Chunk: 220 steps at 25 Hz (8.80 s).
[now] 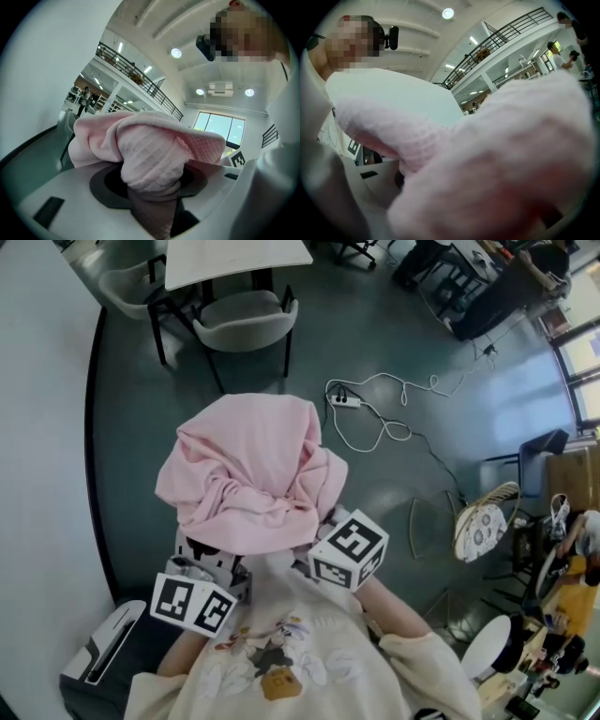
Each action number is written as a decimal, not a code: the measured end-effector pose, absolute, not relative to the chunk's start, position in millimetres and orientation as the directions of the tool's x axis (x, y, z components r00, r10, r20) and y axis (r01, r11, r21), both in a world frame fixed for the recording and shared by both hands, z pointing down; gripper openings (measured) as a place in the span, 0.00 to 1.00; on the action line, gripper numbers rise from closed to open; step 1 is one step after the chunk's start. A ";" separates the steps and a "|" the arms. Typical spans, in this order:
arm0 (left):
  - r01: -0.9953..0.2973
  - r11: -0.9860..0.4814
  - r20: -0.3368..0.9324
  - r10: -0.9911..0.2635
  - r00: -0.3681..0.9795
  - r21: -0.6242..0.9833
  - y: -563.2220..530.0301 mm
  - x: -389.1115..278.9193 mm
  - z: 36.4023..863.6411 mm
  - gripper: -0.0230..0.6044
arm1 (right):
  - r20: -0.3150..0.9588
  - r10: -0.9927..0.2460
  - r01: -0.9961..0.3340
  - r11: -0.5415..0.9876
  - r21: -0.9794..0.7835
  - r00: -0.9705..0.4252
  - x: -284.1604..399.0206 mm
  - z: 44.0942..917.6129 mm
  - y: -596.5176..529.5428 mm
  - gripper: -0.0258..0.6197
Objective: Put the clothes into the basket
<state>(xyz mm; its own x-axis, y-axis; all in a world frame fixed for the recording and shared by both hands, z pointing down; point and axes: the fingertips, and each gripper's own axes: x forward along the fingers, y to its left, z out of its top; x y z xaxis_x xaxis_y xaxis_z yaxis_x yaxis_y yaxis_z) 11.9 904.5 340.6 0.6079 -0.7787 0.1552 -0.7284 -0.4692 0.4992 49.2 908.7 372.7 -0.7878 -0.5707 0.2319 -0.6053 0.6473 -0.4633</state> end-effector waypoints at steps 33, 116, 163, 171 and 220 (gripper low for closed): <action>-0.753 -0.446 0.145 -0.808 0.571 0.484 490.7 83.0 332.9 0.41 | 0.195 -0.541 -0.561 0.675 -0.480 -0.818 121.3 364.8 492.1 0.29; -0.634 -0.622 -0.010 -0.717 0.697 0.459 -216.4 -24.4 300.0 0.41 | 0.154 -0.731 -0.740 0.615 -0.274 -0.664 15.9 325.9 -210.8 0.29; -0.733 -0.366 0.358 -0.692 0.627 0.574 -330.9 9.5 522.5 0.40 | 0.571 -0.523 -0.771 0.363 -0.522 -0.633 52.2 548.2 -315.8 0.29; -0.749 -0.339 0.414 -0.669 0.617 0.569 -341.6 16.4 552.4 0.39 | 0.658 -0.428 -0.785 0.326 -0.527 -0.620 57.7 578.7 -322.8 0.29; -0.874 -0.159 0.717 -0.516 0.470 0.459 -409.6 25.5 690.8 0.38 | 0.855 -0.157 -0.860 0.236 -0.453 -0.494 74.4 711.3 -380.7 0.31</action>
<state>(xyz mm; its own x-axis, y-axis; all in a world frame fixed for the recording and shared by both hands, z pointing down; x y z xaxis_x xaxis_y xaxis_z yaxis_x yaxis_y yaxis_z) 25.5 -409.6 690.8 0.4696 -0.5157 0.7166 -0.8743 -0.1588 0.4587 74.4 -380.7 711.3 -0.4938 -0.1570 0.8553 -0.8597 0.2361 -0.4530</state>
